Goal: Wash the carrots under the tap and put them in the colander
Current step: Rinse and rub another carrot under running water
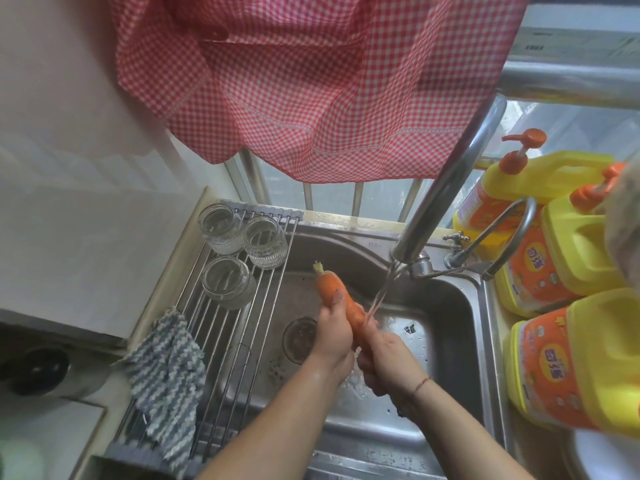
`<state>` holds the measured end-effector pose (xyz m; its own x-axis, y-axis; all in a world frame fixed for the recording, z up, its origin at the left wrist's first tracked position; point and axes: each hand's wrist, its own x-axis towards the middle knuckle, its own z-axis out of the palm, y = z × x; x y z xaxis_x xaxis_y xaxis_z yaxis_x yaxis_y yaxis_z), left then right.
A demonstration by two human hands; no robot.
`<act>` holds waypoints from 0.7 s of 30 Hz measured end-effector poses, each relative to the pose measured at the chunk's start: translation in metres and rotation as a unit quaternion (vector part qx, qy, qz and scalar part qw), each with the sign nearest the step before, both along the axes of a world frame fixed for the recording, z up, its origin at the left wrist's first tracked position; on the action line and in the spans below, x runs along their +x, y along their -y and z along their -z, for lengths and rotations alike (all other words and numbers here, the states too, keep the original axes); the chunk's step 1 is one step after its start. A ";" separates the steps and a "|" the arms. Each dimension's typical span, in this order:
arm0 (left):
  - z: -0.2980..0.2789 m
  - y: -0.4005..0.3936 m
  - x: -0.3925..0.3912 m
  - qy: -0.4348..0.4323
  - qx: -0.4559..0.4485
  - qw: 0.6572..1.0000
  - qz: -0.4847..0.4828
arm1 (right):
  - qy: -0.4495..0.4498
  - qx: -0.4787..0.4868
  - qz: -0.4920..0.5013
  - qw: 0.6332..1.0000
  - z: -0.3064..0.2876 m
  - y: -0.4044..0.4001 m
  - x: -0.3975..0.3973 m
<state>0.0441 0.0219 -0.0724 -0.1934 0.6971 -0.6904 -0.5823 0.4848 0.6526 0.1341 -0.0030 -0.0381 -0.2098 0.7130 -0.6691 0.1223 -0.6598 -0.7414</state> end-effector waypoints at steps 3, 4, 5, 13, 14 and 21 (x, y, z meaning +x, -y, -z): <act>0.000 -0.008 -0.003 0.029 -0.010 0.998 -0.060 | 0.123 0.119 -0.075 0.982 0.003 0.009 0.003; -0.001 -0.011 -0.005 0.040 -0.008 0.996 -0.079 | 0.185 0.167 -0.102 0.963 0.005 0.013 0.005; -0.001 -0.014 -0.007 0.051 -0.007 0.994 -0.092 | 0.228 0.203 -0.114 0.946 0.008 0.016 0.008; -0.006 -0.012 -0.008 0.057 0.007 0.991 -0.123 | 0.375 0.263 -0.108 0.882 0.009 0.021 0.019; -0.007 -0.012 -0.008 0.058 0.003 0.989 -0.134 | 0.403 0.271 -0.128 0.865 0.007 0.022 0.017; -0.007 -0.004 -0.009 0.064 -0.005 0.980 -0.191 | 0.280 0.325 -0.094 0.898 0.004 0.008 0.008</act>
<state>0.0356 0.0264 -0.0650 -0.3501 0.5838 -0.7326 -0.7991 0.2221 0.5587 0.1419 -0.0106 -0.0418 -0.1276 0.9785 -0.1621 0.6610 -0.0379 -0.7494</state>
